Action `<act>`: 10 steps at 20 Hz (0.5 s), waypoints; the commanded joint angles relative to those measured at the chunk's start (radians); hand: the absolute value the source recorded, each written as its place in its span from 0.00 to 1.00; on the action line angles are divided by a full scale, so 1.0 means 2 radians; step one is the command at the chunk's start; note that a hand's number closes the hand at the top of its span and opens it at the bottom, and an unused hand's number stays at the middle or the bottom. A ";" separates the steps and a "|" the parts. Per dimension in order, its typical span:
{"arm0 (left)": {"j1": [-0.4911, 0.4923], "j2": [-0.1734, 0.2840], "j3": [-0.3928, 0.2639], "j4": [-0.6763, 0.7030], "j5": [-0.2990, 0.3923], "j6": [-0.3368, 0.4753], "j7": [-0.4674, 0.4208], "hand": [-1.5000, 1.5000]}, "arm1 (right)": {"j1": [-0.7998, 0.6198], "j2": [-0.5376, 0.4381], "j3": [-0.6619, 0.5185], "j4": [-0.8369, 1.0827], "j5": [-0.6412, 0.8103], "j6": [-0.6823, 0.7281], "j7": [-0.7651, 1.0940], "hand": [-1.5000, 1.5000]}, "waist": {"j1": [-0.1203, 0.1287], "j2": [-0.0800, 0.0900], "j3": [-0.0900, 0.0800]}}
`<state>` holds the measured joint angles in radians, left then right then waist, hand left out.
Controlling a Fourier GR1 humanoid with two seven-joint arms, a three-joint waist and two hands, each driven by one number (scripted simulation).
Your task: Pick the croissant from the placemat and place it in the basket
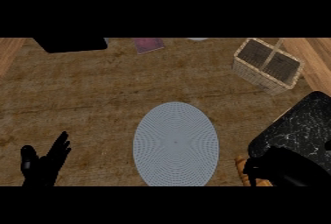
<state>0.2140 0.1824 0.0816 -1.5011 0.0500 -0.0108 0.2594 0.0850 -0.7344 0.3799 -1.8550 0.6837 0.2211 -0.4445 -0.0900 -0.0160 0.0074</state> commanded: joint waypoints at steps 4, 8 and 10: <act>0.009 -0.005 -0.005 0.012 -0.003 0.000 0.000 0.50 | 0.043 0.014 -0.141 -0.081 -0.268 0.059 -0.034 1.00 | -0.008 0.003 -0.005; 0.010 0.002 0.002 0.015 0.004 -0.009 0.004 0.50 | 0.050 -0.020 -0.250 -0.095 -0.403 0.109 0.016 1.00 | -0.002 0.003 -0.007; 0.009 -0.001 -0.004 0.010 -0.001 -0.006 0.007 0.50 | 0.028 -0.052 -0.311 -0.083 -0.462 0.127 0.053 1.00 | 0.008 0.004 -0.007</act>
<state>0.2199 0.1847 0.0806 -1.5153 0.0491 -0.0166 0.2519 0.1607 -0.7680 -0.0507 -2.0113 -0.0158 0.4061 -0.4154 -0.0861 -0.0132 0.0015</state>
